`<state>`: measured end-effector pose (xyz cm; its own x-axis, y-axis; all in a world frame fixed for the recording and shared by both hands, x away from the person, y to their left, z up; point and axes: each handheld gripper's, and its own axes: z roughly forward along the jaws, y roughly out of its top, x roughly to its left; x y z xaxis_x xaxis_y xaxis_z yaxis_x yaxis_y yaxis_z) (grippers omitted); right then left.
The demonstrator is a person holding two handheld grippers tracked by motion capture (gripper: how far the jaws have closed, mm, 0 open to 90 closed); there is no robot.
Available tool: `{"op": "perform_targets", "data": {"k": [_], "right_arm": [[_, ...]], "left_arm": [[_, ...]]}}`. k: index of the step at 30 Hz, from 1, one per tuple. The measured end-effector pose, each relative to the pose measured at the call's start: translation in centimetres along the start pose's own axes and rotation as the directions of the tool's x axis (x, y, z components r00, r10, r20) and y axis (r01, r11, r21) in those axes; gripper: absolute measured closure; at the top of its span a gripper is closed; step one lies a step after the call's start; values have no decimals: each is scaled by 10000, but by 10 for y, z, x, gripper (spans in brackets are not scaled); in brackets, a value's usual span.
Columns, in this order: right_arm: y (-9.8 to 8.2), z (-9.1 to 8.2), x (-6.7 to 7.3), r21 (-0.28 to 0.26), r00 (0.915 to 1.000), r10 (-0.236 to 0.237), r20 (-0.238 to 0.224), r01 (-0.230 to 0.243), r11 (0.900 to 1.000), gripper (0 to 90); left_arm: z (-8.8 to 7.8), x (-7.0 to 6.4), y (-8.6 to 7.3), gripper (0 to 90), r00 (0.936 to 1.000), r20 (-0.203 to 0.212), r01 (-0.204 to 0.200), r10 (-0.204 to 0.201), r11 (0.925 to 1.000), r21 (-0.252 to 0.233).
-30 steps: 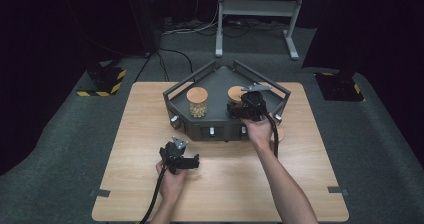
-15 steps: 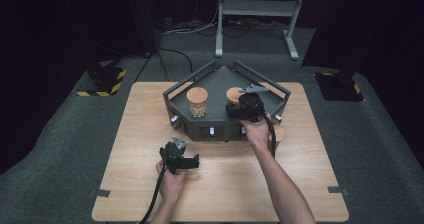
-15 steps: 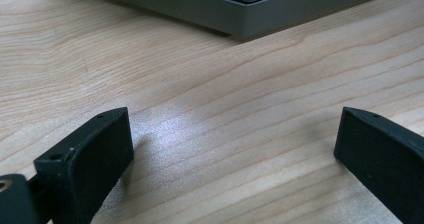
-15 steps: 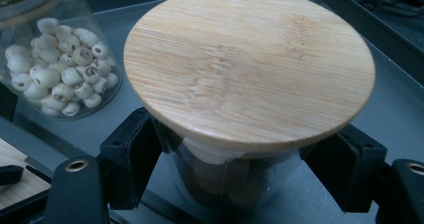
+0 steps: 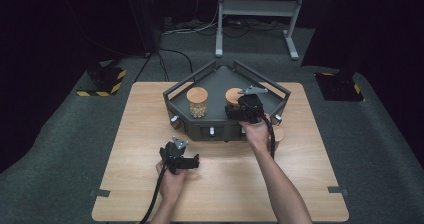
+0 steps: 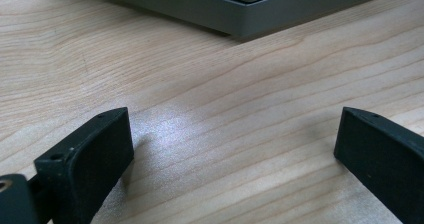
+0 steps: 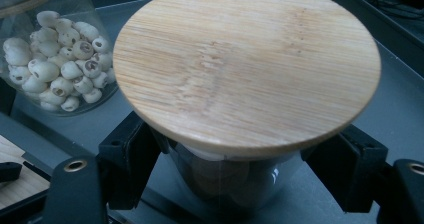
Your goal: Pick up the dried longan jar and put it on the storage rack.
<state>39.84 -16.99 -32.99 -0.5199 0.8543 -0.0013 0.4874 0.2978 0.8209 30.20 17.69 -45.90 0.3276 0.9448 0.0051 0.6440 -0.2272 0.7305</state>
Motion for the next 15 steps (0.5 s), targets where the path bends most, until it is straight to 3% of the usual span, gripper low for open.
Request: {"op": "perform_targets", "data": {"k": [6, 10, 15], "right_arm": [[-1, 0, -1, -34, 10000, 14, -27, -14, 10000, 228], [-1, -1, 1, -167, 9999, 107, 62, -106, 9998, 115], [-2, -3, -3, -271, 9997, 218, -123, -221, 9994, 61]], "left_arm": [[0, 0, 0, 23, 10000, 3, -16, 16, 10000, 14], [0, 0, 0, 23, 10000, -9, -4, 4, 10000, 8], [0, 0, 0, 23, 10000, 1, -15, 15, 10000, 15]]}}
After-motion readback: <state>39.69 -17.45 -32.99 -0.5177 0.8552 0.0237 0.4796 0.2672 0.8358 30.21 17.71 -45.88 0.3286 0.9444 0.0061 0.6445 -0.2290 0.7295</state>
